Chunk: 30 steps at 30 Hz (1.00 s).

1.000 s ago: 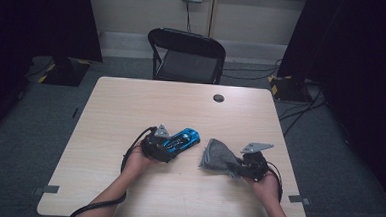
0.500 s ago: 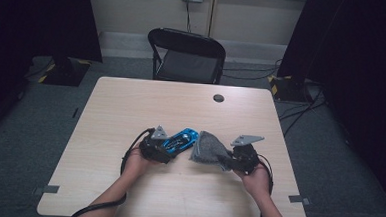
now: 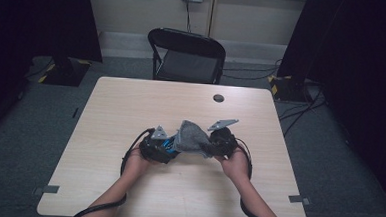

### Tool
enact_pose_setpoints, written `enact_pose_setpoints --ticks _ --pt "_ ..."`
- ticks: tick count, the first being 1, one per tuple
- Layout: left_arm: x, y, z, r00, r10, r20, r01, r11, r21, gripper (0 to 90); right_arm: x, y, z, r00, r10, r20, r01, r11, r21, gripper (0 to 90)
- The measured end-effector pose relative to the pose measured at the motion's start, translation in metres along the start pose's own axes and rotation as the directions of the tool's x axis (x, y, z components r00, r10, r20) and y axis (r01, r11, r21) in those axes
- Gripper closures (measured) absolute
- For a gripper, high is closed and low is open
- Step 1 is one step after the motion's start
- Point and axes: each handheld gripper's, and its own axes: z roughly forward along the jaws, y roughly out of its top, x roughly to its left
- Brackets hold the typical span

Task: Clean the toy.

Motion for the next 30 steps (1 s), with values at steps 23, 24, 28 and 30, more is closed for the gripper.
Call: enact_pose_setpoints --ticks 23,24,28,30 --pt "0.000 0.000 0.000 1.0000 0.002 -0.001 -0.002 1.0000 0.000 24.2 0.031 0.032 0.058 0.9988 -0.043 -0.023 0.046 0.990 0.137 71.7" --pt "0.000 0.000 0.000 1.0000 0.002 -0.001 -0.002 1.0000 0.000 24.2 0.030 0.031 0.058 0.9991 -0.037 -0.019 0.040 0.990 0.138 71.8" --pt "0.000 0.000 0.000 1.0000 0.001 -0.001 -0.001 1.0000 0.000 24.2 0.025 0.031 0.058 0.9997 -0.023 -0.012 0.024 0.990 0.140 71.8" --pt "0.000 0.000 0.000 1.0000 -0.001 0.001 0.001 1.0000 0.000 24.2 0.019 0.030 0.057 1.0000 -0.009 -0.004 0.009 0.990 0.142 71.8"
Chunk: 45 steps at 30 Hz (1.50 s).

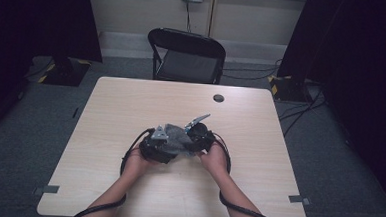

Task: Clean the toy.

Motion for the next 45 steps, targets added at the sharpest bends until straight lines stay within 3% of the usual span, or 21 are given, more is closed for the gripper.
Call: enact_pose_setpoints --ticks 14,22,31,45 --pt "0.000 0.000 0.000 1.0000 0.000 0.000 0.000 1.0000 0.000 24.2 -0.034 -0.002 -0.003 0.9954 0.069 0.066 -0.072 0.997 0.033 71.8" --pt "0.001 0.000 0.000 1.0000 0.004 0.003 -0.004 1.0000 0.001 24.2 -0.056 -0.008 -0.005 0.9885 0.126 0.084 -0.130 0.990 0.047 71.8" --pt "0.000 0.000 0.001 1.0000 0.002 0.003 -0.002 1.0000 -0.001 24.2 -0.069 -0.018 -0.002 0.9818 0.167 0.092 -0.172 0.984 0.054 71.8" --pt "0.000 0.000 0.001 1.0000 0.002 0.003 -0.002 1.0000 0.000 24.2 -0.078 -0.022 -0.002 0.9780 0.138 0.157 -0.153 0.984 0.088 71.7"
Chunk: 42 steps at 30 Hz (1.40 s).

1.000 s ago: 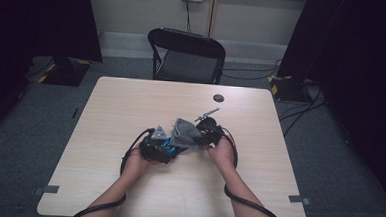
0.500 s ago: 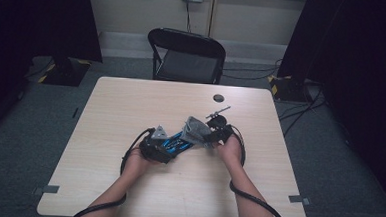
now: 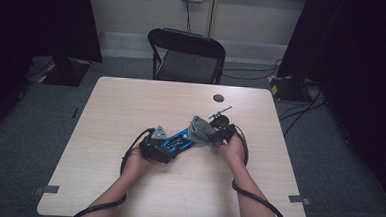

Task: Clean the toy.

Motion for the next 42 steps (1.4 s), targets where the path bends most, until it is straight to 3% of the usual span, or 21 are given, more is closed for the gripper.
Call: enact_pose_setpoints --ticks 18,26,29,35,42 --pt "0.000 0.000 0.000 1.0000 0.000 -0.001 0.000 1.0000 -0.002 24.2 -0.020 -0.023 -0.011 0.9974 -0.013 0.071 0.012 1.000 0.019 71.3" --pt "0.000 0.000 0.000 1.0000 0.000 -0.001 0.000 1.0000 -0.002 24.2 -0.031 -0.030 -0.023 0.9950 0.024 0.097 -0.023 1.000 -0.019 71.4" --pt "0.000 0.000 0.000 1.0000 -0.001 -0.001 0.001 1.0000 -0.002 24.2 -0.035 -0.029 -0.037 0.9956 0.049 0.079 -0.044 0.997 -0.067 71.4" --pt "0.000 0.000 0.000 1.0000 0.001 0.000 -0.001 1.0000 -0.001 24.2 -0.031 -0.024 -0.054 0.9975 0.034 0.062 -0.027 0.994 -0.108 71.4" --pt "0.000 0.000 0.000 1.0000 0.001 0.000 -0.001 1.0000 -0.001 24.2 -0.002 -0.013 -0.060 0.9993 -0.036 -0.005 0.035 0.989 -0.144 71.3"
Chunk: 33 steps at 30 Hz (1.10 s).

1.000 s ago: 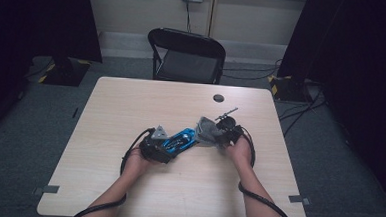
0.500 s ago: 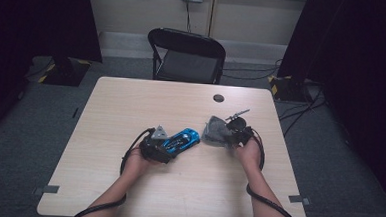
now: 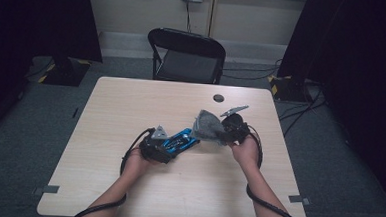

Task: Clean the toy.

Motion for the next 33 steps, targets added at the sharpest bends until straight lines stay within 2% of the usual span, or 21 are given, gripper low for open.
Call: enact_pose_setpoints --ticks 3,4,5,7,15,18,20,26,33 --pt "0.000 0.000 0.000 1.0000 -0.003 0.000 0.003 1.0000 -0.001 24.2 0.014 0.003 0.005 0.9994 -0.030 -0.019 0.030 1.000 -0.001 71.3" --pt "0.000 0.000 0.000 1.0000 -0.003 0.000 0.003 1.0000 -0.001 24.2 0.014 0.003 0.005 0.9994 -0.030 -0.019 0.030 1.000 -0.001 71.3" --pt "0.000 0.000 0.000 1.0000 -0.002 0.000 0.002 1.0000 -0.001 24.2 0.022 0.005 0.008 0.9983 -0.043 -0.038 0.043 0.999 -0.005 71.3" --pt "0.000 0.000 0.000 1.0000 -0.003 -0.001 0.003 1.0000 -0.001 24.2 0.031 0.007 0.011 0.9971 -0.060 -0.047 0.060 0.998 -0.005 71.3" --pt "0.000 0.000 0.000 1.0000 -0.002 -0.003 0.002 1.0000 -0.002 24.2 0.062 0.017 0.021 0.9872 -0.132 -0.090 0.133 0.991 0.005 71.2" --pt "0.000 0.000 0.000 1.0000 -0.002 -0.003 0.002 1.0000 -0.001 24.2 0.073 0.021 0.026 0.9824 -0.167 -0.084 0.169 0.985 0.017 71.1" --pt "0.000 0.000 0.000 1.0000 -0.002 -0.003 0.002 1.0000 -0.001 24.2 0.079 0.021 0.031 0.9800 -0.182 -0.081 0.185 0.982 0.035 71.0" --pt "0.000 0.000 0.000 1.0000 0.003 -0.007 -0.003 1.0000 -0.001 24.2 0.094 0.024 0.037 0.9716 -0.201 -0.125 0.206 0.978 0.027 71.1" --pt "0.000 0.000 0.000 1.0000 -0.002 -0.007 0.002 1.0000 -0.004 24.2 0.105 0.030 0.048 0.9653 -0.234 -0.117 0.241 0.969 0.053 70.9"
